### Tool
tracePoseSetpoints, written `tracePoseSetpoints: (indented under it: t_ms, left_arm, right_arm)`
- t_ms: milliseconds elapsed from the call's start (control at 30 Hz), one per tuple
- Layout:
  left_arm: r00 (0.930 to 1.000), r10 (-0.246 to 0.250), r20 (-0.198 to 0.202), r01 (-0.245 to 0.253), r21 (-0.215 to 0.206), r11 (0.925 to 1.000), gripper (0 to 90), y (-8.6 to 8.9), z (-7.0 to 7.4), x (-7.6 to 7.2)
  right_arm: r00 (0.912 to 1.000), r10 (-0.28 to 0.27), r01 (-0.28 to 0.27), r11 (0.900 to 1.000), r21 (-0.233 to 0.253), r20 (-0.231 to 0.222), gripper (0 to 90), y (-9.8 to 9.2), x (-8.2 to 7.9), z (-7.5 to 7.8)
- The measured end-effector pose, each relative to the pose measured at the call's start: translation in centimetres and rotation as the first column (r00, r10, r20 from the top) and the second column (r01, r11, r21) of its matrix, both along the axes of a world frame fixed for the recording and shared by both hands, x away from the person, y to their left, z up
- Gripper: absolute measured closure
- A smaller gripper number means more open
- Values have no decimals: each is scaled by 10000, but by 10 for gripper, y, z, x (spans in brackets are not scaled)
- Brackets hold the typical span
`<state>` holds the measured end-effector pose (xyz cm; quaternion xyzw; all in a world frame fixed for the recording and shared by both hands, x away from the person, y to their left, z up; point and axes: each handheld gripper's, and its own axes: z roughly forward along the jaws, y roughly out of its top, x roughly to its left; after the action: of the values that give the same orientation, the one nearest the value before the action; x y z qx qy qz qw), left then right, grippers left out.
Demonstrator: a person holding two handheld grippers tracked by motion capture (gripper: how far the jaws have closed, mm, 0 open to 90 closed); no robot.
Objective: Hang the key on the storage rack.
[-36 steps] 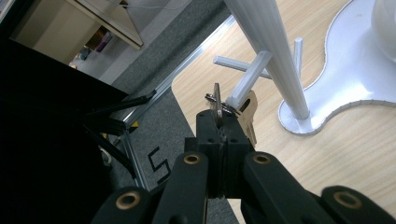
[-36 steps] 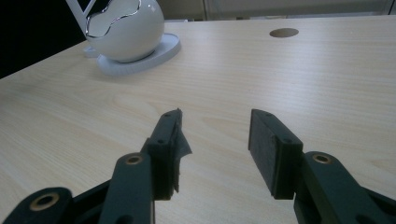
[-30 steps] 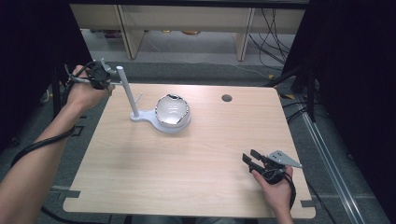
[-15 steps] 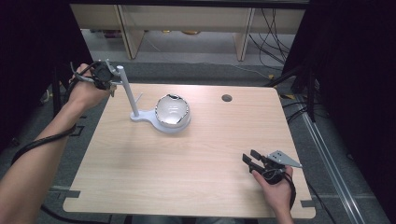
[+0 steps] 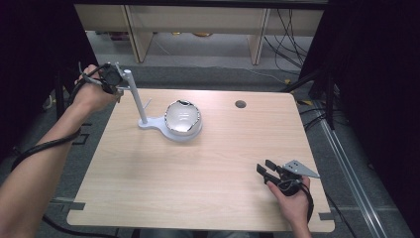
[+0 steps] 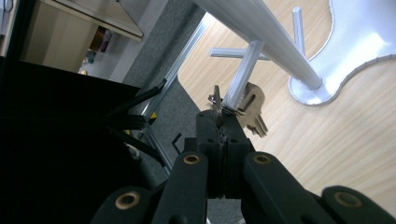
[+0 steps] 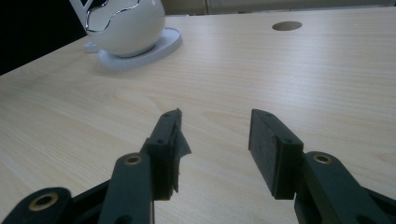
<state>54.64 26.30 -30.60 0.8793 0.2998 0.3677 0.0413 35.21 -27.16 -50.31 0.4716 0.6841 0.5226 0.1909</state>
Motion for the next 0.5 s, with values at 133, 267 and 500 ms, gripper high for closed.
tracePoseSetpoints:
  t_ms: [133, 267, 500]
  left_arm:
    - [10000, -3, -44, 3, 74, 10000, 887, -2, 4, 1]
    - [9998, -117, -129, 120, 218, 9997, 887, -7, 6, 1]
    - [9998, -97, -193, 100, 189, 9998, 881, -10, 8, 3]
  right_arm:
    - [9999, 150, -149, 9997, -191, 46, 549, -2, 2, -1]
    - [9999, 121, -118, 9994, -325, 64, 549, -2, 2, -1]
    - [9997, 246, -246, 9997, -84, -32, 549, -1, 2, -1]
